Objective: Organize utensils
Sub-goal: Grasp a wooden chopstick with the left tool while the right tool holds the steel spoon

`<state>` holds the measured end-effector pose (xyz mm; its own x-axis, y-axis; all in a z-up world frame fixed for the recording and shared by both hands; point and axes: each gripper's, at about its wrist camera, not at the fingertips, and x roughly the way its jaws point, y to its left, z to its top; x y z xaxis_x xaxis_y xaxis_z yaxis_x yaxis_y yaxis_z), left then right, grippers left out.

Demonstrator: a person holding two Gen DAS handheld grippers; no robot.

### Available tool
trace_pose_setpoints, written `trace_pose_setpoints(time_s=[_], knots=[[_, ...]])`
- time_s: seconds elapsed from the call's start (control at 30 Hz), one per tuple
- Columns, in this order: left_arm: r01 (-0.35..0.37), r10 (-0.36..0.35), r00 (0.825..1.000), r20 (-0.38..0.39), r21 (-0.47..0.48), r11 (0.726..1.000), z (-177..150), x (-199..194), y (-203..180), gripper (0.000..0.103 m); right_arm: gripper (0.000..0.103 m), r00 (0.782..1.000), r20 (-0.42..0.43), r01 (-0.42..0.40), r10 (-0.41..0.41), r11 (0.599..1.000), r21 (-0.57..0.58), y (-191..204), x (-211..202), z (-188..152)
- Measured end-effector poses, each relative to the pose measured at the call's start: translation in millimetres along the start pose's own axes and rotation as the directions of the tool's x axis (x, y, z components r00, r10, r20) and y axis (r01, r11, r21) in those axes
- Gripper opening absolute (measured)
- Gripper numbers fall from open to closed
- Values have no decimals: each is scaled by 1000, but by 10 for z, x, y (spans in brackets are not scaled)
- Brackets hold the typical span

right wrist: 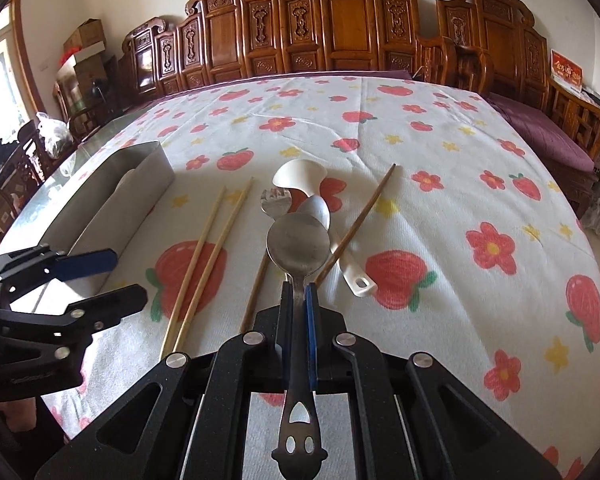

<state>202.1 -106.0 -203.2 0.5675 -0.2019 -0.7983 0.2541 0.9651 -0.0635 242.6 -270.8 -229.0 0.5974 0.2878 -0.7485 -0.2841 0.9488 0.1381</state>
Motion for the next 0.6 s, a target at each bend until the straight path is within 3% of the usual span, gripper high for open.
trace_pose_setpoints(time_s=[0.2,0.33,0.6], knots=[[-9,8,999,-51,-29,1000,54,226,-23,41,7,1000,5,-6,6,1000,3,24,-24,-16],[-28,25,996,-84,-32,999,58,355,-19,28,7,1000,3,-6,6,1000,-9,71,-23,-26],[-57,55,993,-103,-10,998,-31,293,8,11,7,1000,-4,0,-1,1000,-14,91,-21,-51]])
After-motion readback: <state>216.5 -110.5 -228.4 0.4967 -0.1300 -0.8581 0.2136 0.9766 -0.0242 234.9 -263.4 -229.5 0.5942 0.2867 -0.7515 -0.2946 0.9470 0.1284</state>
